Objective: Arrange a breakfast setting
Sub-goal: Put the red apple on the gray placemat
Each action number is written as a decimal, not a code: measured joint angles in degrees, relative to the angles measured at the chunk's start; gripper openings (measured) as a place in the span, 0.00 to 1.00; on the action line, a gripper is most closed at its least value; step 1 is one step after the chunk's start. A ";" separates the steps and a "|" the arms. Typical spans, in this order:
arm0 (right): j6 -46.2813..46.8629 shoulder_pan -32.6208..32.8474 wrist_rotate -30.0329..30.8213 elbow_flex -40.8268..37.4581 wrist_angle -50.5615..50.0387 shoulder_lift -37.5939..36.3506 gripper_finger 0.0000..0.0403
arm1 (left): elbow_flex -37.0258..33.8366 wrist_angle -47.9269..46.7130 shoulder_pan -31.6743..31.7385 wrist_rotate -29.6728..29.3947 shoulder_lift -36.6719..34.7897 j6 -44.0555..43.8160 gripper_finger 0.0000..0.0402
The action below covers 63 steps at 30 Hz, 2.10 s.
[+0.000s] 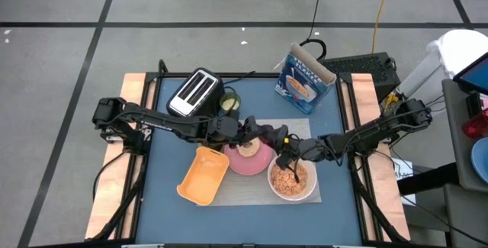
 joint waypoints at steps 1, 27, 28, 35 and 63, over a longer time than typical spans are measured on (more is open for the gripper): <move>1.08 0.00 0.71 -0.04 0.02 0.02 0.65 | 0.01 0.04 0.01 -0.29 -0.01 0.51 0.70; 22.97 -5.64 8.21 -0.11 1.58 0.04 0.65 | 0.12 -16.94 4.97 -0.47 -10.83 32.70 0.70; 24.68 -6.37 8.18 -0.11 1.55 0.04 0.65 | 0.13 -16.92 4.97 -0.47 -11.49 34.93 0.70; 37.05 -11.16 8.01 -0.08 0.45 -0.24 0.65 | 0.11 -17.63 4.99 -0.44 -13.22 42.72 0.70; 62.59 -22.40 -19.73 -0.06 -20.69 -0.22 0.65 | 0.11 -18.66 4.35 -0.44 -13.25 58.63 0.70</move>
